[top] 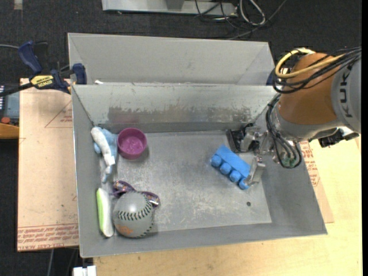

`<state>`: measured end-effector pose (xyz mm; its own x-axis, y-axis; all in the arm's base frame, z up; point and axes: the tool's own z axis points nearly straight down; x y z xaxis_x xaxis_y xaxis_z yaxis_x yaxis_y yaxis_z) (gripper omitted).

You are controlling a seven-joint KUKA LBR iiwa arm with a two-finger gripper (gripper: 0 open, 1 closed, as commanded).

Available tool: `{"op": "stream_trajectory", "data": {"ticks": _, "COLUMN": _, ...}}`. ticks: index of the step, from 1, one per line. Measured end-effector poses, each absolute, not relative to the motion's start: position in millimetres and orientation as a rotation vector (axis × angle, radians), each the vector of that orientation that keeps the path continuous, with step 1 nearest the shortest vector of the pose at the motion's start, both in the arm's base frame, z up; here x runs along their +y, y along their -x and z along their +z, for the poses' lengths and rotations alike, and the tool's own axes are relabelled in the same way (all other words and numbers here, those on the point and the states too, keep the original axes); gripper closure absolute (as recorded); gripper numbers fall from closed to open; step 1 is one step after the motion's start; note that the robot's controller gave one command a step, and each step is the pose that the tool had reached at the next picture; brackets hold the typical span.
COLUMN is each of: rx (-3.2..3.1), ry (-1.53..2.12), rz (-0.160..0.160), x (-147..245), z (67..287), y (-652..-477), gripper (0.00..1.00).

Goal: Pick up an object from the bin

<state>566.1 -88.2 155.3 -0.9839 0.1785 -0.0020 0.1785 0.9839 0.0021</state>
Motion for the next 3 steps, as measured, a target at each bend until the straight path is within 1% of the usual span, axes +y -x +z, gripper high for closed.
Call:
{"op": "stream_trajectory", "data": {"ticks": 1, "rx": 3.098, "ry": -0.526, "rz": 0.004, "x": -88.7, "z": 98.6, "y": -576.3, "gripper": 0.0}}
{"op": "stream_trajectory", "data": {"ticks": 2, "rx": 3.08, "ry": -0.585, "rz": 0.004, "x": -88.6, "z": 70.0, "y": -568.1, "gripper": 0.0}}
{"op": "stream_trajectory", "data": {"ticks": 3, "rx": 3.039, "ry": -0.774, "rz": 0.006, "x": -76.4, "z": 70.8, "y": -580.6, "gripper": 1.0}}
